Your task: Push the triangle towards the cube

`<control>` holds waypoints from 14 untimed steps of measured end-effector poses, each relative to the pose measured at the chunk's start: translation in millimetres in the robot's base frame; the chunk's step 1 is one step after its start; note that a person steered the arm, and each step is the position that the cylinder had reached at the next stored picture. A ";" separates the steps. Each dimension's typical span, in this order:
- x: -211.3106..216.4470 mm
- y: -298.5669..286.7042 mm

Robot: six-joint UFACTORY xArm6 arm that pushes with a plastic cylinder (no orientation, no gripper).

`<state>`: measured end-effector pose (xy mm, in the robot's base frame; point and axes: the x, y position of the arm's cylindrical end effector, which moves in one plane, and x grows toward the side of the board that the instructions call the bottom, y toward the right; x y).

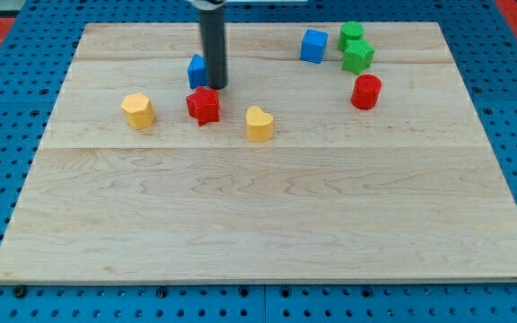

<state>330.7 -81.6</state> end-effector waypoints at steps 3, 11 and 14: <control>-9.9 -66.5; -63.8 185.7; -66.2 185.6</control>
<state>264.5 104.0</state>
